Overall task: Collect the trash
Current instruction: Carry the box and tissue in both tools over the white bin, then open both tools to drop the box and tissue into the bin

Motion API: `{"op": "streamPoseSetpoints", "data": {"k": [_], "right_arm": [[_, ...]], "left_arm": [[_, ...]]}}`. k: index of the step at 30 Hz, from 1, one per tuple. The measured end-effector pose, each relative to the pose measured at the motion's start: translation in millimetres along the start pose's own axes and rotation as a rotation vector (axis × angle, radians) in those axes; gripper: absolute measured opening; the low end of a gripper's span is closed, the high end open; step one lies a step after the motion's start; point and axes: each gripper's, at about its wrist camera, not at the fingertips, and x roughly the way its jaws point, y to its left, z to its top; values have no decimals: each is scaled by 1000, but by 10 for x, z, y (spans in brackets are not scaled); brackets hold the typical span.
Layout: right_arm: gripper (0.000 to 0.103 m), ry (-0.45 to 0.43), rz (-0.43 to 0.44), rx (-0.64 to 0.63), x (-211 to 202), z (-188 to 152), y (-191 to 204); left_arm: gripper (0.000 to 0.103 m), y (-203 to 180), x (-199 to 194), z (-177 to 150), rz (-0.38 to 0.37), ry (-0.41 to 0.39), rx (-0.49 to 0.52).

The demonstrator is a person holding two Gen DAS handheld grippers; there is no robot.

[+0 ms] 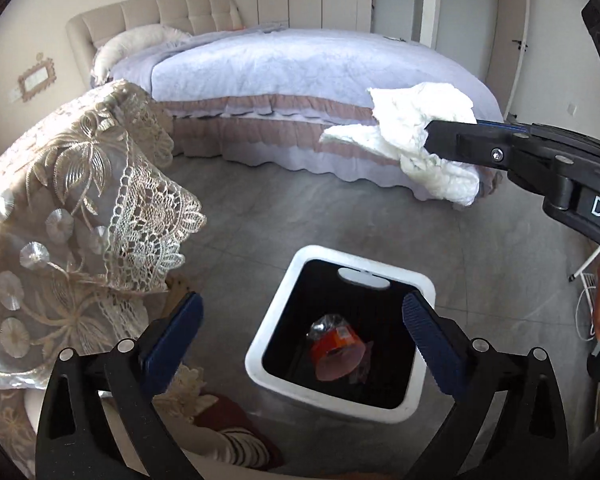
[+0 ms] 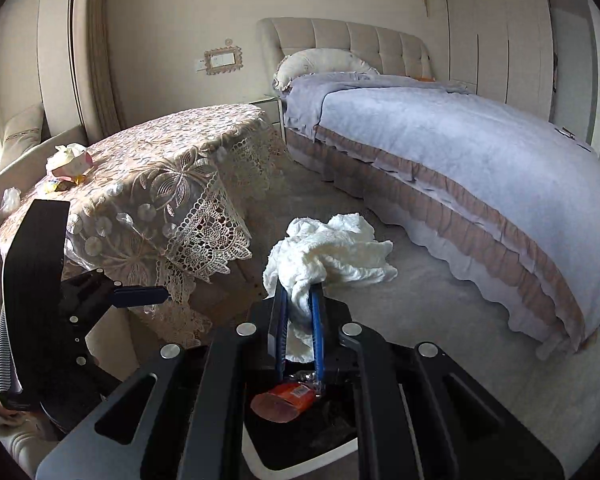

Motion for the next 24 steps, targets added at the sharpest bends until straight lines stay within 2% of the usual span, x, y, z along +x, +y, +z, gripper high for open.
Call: {"op": "streamPoseSetpoints", "data": {"k": [4, 13, 14, 15, 16, 17, 21, 24], "right_arm": [[12, 23, 10, -15, 66, -59, 10], [14, 123, 22, -100, 345, -279, 133], [22, 135, 20, -112, 371, -293, 151], [57, 147, 13, -129, 397, -304, 178], [81, 141, -16, -148, 402, -313, 201], [97, 112, -52, -171, 376, -324, 225], [99, 83, -120, -255, 369, -331, 304], [99, 72, -130, -269, 360, -320, 314]], "left_arm": [[98, 69, -47, 59, 39, -24, -8], [98, 350, -182, 101, 71, -57, -123], [98, 375, -197, 102, 70, -61, -133], [98, 394, -221, 90, 67, -65, -142], [98, 410, -231, 85, 66, -68, -150], [98, 425, -239, 84, 67, -72, -156], [98, 473, -291, 90, 74, -90, -168], [98, 519, -323, 79, 79, -100, -182]]}}
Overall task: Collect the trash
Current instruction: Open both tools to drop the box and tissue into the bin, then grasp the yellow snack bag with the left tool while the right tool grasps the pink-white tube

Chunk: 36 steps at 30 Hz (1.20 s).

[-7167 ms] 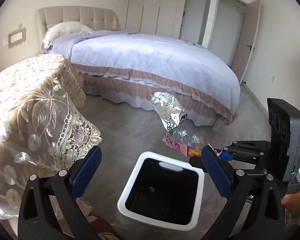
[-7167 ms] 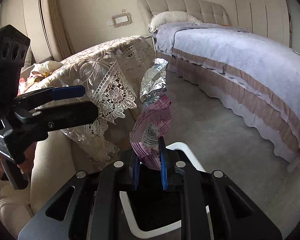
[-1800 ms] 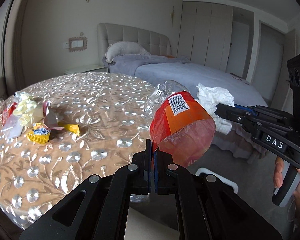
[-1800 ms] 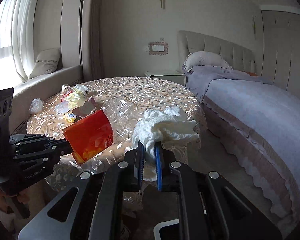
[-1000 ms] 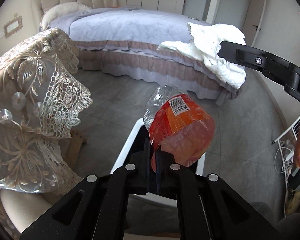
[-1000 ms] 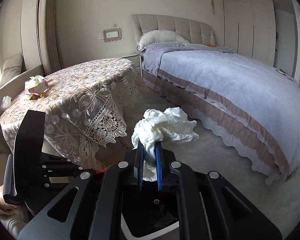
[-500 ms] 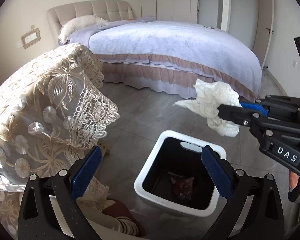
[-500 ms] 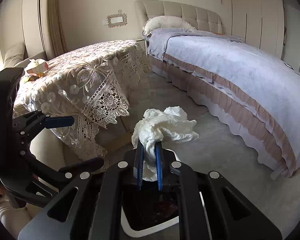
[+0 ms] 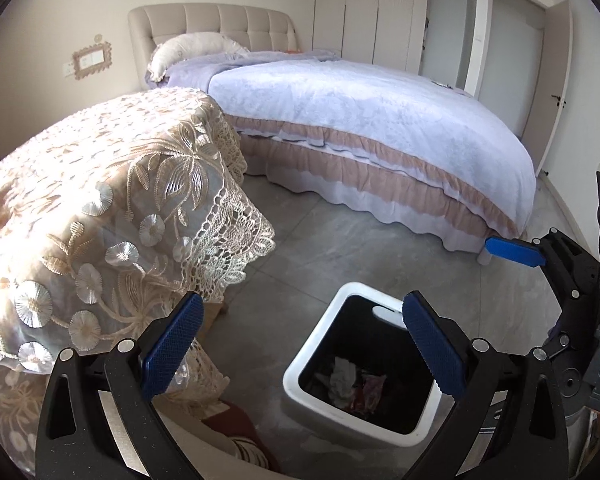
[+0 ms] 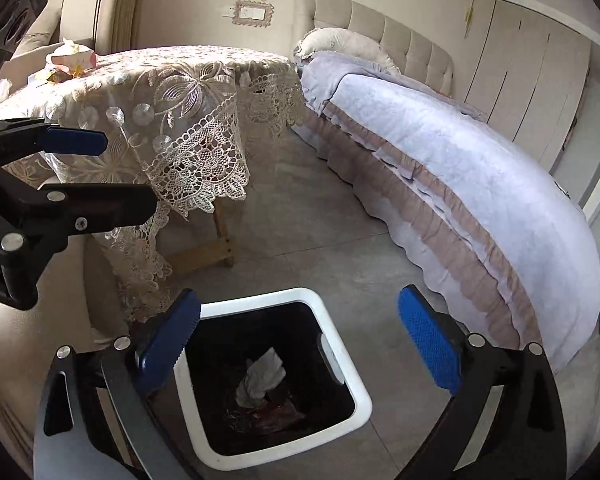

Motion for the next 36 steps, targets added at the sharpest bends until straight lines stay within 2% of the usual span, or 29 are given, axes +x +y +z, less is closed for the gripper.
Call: {"op": "streamPoseSetpoints", "data": {"k": [9, 19, 25, 32, 36], "right_arm": [[99, -98, 30, 19, -153, 182, 41], [99, -246, 146, 55, -287, 639, 195], [98, -293, 231, 35, -296, 936, 460], [99, -343, 329, -42, -303, 1319, 918], [99, -379, 387, -86, -318, 1567, 1224]], "left_arm": [[98, 201, -135, 21, 3, -23, -59], [98, 569, -584, 89, 92, -135, -111], [98, 915, -875, 113, 185, -210, -154], [98, 1504, -1198, 29, 363, -263, -228], [98, 1825, -1404, -64, 438, -288, -283]]}}
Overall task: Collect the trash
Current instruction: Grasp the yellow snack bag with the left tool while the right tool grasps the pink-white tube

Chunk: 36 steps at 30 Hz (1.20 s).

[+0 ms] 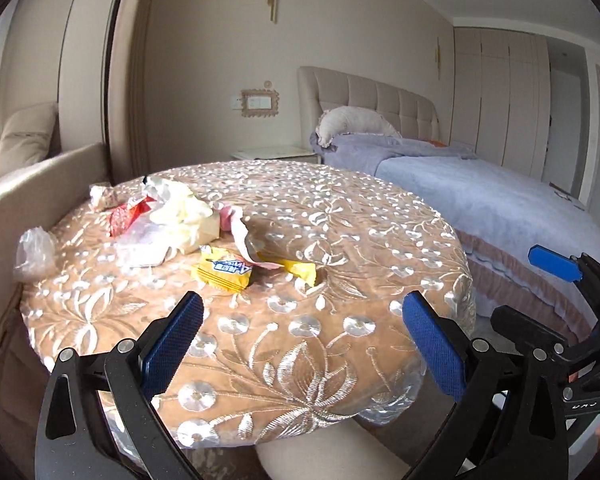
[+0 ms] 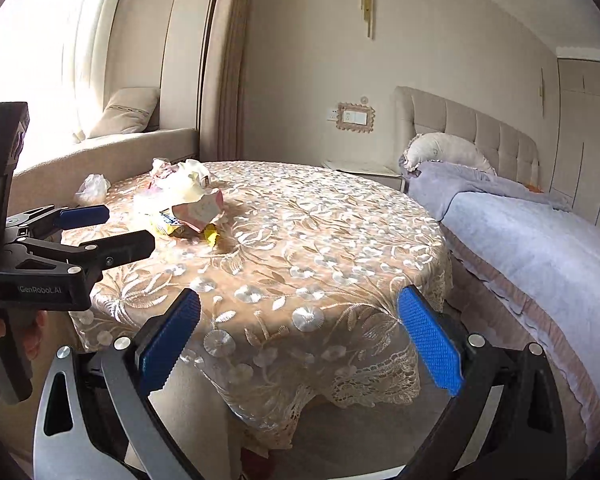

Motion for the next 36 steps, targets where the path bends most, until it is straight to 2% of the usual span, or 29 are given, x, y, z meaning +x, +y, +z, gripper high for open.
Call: {"op": "streamPoseSetpoints", "data": {"k": [10, 16, 22, 25, 28, 30, 34, 36], "right_arm": [[98, -8, 127, -78, 474, 343, 612], [99, 30, 149, -74, 781, 514, 812], [99, 70, 174, -1, 1150, 787, 864], [98, 114, 171, 30, 1367, 873, 881], [81, 192, 170, 44, 1619, 921, 904], [63, 245, 177, 61, 1783, 941, 909], [55, 331, 151, 67, 2065, 960, 911], [45, 370, 156, 73, 2168, 954, 913]], "left_arm": [[98, 745, -32, 29, 128, -24, -106], [98, 1138, -1, 8, 187, -16, -176], [98, 1407, 59, 38, 191, -4, -244], [98, 1449, 120, 74, 188, -2, -240], [98, 1483, 166, 104, 198, -4, -223], [98, 1509, 186, 113, 203, -5, -219], [98, 1575, 225, 116, 183, -3, -242], [98, 1589, 244, 116, 174, -2, -247]]}}
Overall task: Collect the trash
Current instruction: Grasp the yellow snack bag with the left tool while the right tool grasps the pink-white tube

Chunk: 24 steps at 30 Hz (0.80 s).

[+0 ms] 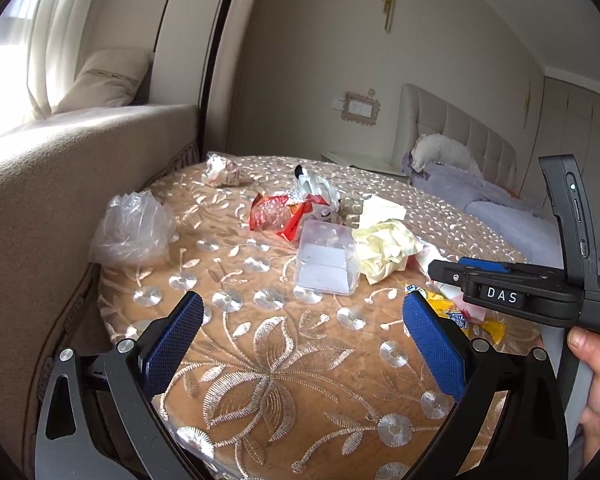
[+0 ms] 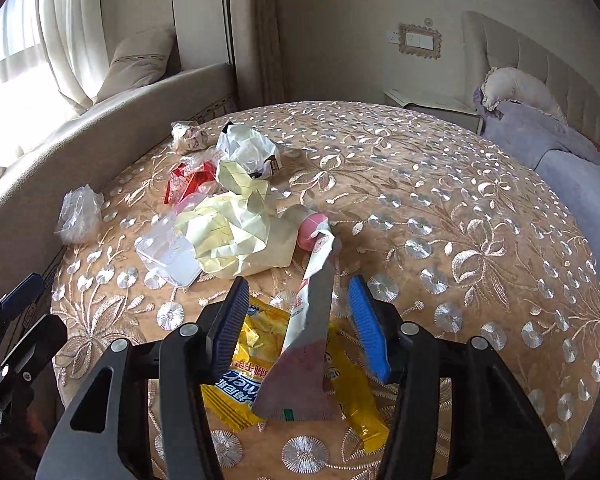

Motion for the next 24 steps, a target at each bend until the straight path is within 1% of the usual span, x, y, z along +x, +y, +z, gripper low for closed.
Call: {"op": "streamPoseSetpoints", "data": {"k": [1, 2, 4, 5, 6, 12, 16, 19, 24], "right_arm": [[42, 18, 1, 3, 47, 6, 0], [37, 39, 3, 5, 100, 16, -2], [34, 78, 11, 10, 180, 10, -11], [27, 88, 24, 17, 202, 9, -22], [13, 89, 30, 25, 206, 14, -39], [7, 23, 23, 26, 29, 31, -85], [6, -2, 13, 5, -123, 2, -93], [6, -18, 18, 10, -236, -43, -145], [7, -73, 23, 35, -492, -107, -278]], "left_arm": [[98, 0, 14, 0, -2, 1, 0], [98, 3, 32, 1, -5, 4, 0], [98, 2, 64, 1, -14, 13, -2], [98, -1, 76, -1, -18, 16, -3], [98, -8, 83, 1, -23, 17, -5], [98, -108, 111, 1, -57, 37, 12], [98, -270, 150, 22, -89, 52, 38], [98, -431, 228, 27, -115, 79, 61], [98, -699, 386, -13, -172, 140, 95]]}}
